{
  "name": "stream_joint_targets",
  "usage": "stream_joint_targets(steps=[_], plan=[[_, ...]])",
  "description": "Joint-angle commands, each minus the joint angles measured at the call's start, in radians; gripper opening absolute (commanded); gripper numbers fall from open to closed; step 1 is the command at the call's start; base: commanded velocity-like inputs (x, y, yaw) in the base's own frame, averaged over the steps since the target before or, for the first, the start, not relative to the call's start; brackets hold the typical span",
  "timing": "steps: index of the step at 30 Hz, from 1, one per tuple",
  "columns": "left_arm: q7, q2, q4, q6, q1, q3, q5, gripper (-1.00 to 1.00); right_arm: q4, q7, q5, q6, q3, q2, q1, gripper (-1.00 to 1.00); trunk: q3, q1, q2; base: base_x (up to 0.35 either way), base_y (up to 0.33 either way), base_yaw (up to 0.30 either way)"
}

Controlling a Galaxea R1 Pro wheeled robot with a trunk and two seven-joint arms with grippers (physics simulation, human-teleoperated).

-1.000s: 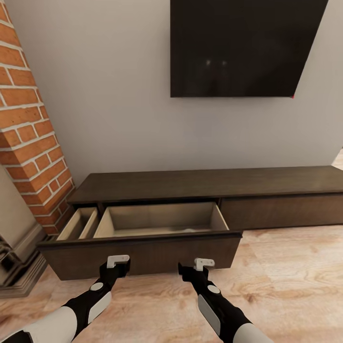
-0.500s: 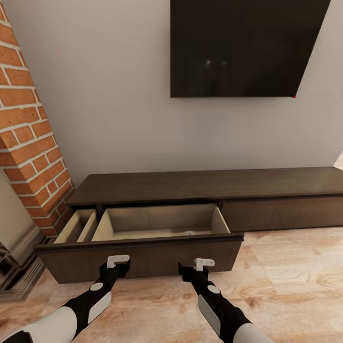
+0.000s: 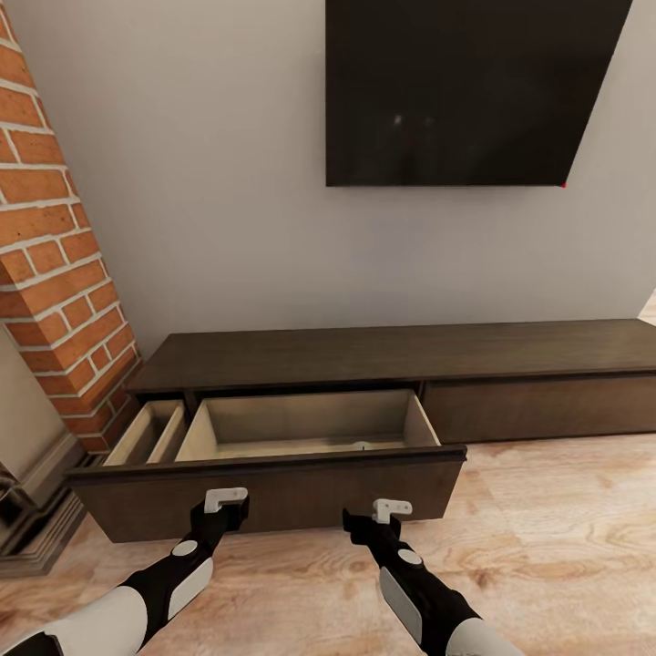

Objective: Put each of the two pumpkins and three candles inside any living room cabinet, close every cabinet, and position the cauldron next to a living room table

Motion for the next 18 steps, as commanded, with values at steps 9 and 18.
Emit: stream_joint_targets(steps=[9, 18], plan=[[0.008, 0.001, -0.002, -0.002, 0.0, -0.009, 0.004, 1.0, 0.01, -0.007, -0.013, -0.004, 0.009, 0.004, -0.035, 1.0, -0.001, 0.0, 0.0, 0.0, 0.0, 0.0], [0.008, 0.001, -0.003, -0.003, -0.001, -0.009, 0.003, 1.0, 0.073, -0.007, -0.012, -0.003, 0.011, 0.009, -0.091, 1.0, -0.001, 0.0, 0.0, 0.0, 0.0, 0.0]])
